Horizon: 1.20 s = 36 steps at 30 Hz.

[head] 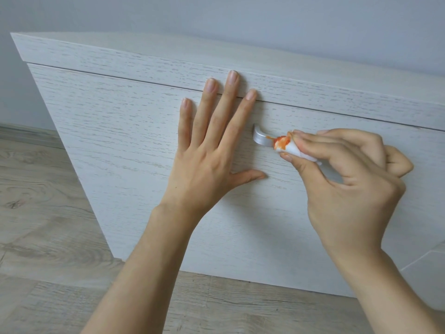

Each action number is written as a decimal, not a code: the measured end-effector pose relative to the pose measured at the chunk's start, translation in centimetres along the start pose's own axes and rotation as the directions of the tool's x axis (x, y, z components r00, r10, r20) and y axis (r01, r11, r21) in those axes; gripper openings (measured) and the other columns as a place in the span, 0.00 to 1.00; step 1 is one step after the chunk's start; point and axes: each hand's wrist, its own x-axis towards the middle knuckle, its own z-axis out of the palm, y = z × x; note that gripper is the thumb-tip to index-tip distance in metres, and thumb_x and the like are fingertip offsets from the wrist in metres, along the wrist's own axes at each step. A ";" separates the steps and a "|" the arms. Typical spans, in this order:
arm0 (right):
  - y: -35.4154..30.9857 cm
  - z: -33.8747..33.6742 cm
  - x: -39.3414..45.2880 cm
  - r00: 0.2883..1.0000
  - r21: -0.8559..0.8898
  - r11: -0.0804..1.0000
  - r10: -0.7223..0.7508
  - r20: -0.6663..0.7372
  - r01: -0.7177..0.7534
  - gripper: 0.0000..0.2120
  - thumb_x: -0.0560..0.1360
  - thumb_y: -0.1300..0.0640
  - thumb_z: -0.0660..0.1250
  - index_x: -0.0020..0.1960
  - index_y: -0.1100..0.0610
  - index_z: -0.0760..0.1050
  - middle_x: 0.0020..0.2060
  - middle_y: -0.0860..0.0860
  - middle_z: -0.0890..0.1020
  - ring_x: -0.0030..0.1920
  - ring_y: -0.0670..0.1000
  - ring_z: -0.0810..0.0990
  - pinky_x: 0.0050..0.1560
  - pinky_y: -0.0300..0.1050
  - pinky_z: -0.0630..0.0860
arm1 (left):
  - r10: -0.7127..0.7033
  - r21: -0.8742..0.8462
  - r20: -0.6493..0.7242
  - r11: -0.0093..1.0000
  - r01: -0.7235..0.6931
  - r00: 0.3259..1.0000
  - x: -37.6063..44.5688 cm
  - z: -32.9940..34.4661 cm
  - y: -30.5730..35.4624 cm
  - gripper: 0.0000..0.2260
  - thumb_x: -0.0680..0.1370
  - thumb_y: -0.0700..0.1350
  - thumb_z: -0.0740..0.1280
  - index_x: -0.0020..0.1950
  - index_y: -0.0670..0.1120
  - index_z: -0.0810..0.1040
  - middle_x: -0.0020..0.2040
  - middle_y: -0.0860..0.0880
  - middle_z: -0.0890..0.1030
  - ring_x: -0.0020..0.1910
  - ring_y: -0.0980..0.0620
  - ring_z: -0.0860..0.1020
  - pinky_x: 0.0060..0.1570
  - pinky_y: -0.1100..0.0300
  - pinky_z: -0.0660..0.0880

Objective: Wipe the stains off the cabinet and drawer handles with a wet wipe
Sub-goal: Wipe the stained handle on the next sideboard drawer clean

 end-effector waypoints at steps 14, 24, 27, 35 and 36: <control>-0.6 0.3 -0.3 0.999 0.017 0.999 0.033 0.010 -0.033 0.02 0.72 0.55 0.73 0.44 0.50 0.81 0.43 0.29 0.73 0.46 0.38 0.75 0.53 0.54 0.62 | -0.011 -0.037 0.021 0.999 0.011 1.000 -0.1 -0.4 -0.2 0.53 0.64 0.68 0.72 0.76 0.42 0.51 0.76 0.40 0.54 0.75 0.42 0.49 0.75 0.50 0.43; -0.9 0.2 -0.2 0.983 0.136 0.974 0.178 0.038 -0.181 0.06 0.71 0.53 0.72 0.46 0.47 0.77 0.44 0.35 0.75 0.47 0.37 0.76 0.56 0.55 0.66 | 0.001 -0.024 0.016 1.000 -0.001 1.000 -0.1 -0.5 -0.3 0.53 0.64 0.67 0.73 0.76 0.42 0.51 0.76 0.42 0.53 0.75 0.42 0.49 0.75 0.51 0.43; -1.9 1.3 0.0 0.994 0.123 0.986 0.110 0.009 -0.111 0.09 0.70 0.55 0.73 0.46 0.45 0.75 0.44 0.30 0.72 0.46 0.38 0.74 0.54 0.55 0.65 | -0.008 -0.027 0.010 1.000 0.008 1.000 -0.1 -0.4 -0.3 0.53 0.64 0.68 0.73 0.76 0.42 0.51 0.76 0.40 0.55 0.75 0.43 0.49 0.75 0.51 0.43; -1.9 1.3 0.2 0.996 0.110 0.990 0.090 0.010 -0.091 0.06 0.70 0.55 0.74 0.43 0.48 0.78 0.43 0.30 0.71 0.45 0.38 0.73 0.53 0.65 0.67 | 0.000 -0.019 0.005 1.000 0.000 1.000 -0.1 0.1 -0.9 0.54 0.64 0.70 0.71 0.77 0.43 0.51 0.75 0.42 0.51 0.75 0.45 0.47 0.75 0.52 0.41; -2.2 1.5 0.3 0.995 0.106 0.990 0.094 0.017 -0.096 0.04 0.69 0.56 0.74 0.42 0.50 0.79 0.43 0.30 0.71 0.44 0.38 0.74 0.54 0.66 0.67 | -0.005 -0.013 0.002 1.000 0.005 1.000 -0.1 0.2 -0.8 0.53 0.64 0.70 0.70 0.77 0.43 0.51 0.75 0.41 0.51 0.75 0.44 0.48 0.75 0.52 0.41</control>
